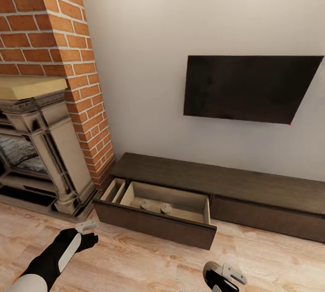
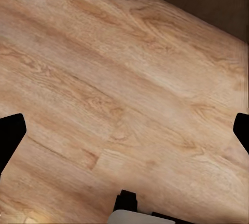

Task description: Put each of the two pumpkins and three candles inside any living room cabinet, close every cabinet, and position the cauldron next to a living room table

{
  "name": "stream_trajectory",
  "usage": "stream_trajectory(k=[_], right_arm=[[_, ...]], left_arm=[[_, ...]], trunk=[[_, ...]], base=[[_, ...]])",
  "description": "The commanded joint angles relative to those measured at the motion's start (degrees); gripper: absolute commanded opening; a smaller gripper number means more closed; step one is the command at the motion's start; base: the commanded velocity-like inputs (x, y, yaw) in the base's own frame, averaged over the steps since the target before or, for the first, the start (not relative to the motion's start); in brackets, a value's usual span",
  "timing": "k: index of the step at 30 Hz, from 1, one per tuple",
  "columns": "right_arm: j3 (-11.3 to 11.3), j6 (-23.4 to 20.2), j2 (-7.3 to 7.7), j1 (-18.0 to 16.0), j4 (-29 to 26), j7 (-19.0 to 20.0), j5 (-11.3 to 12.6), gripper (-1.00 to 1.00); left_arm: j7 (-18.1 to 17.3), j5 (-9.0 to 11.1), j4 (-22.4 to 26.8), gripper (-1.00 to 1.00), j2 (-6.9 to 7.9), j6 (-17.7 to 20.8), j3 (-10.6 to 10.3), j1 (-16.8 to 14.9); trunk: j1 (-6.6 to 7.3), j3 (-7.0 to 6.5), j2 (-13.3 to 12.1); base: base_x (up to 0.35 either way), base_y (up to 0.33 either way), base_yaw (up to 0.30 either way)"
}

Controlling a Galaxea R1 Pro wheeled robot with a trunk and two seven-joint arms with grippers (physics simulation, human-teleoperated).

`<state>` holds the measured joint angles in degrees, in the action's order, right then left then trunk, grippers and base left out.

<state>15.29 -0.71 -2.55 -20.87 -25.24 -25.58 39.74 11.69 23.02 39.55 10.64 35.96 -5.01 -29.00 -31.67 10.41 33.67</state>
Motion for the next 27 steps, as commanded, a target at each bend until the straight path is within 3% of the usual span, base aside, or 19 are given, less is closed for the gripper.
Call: stream_trajectory(k=[1,18,27], right_arm=[[0.0,0.0,0.0,0.0,0.0,0.1,0.0,-1.0],[0.0,-0.1,-0.02,0.0,0.0,0.1,0.0,-1.0],[0.1,0.4,-0.25,0.0,-0.2,0.1,-0.3,-1.0]], left_arm=[[0.0,0.0,0.0,1.0,0.0,0.0,0.0,0.0],[0.0,0.0,0.0,1.0,0.0,0.0,0.0,0.0],[0.0,0.0,0.0,1.0,0.0,0.0,0.0,0.0]], trunk=[[0.0,0.02,0.0],[0.0,0.79,0.0],[0.0,1.16,0.0]], base=[[0.0,0.126,-0.28],[0.003,0.248,-0.266],[0.184,0.193,-0.146]])
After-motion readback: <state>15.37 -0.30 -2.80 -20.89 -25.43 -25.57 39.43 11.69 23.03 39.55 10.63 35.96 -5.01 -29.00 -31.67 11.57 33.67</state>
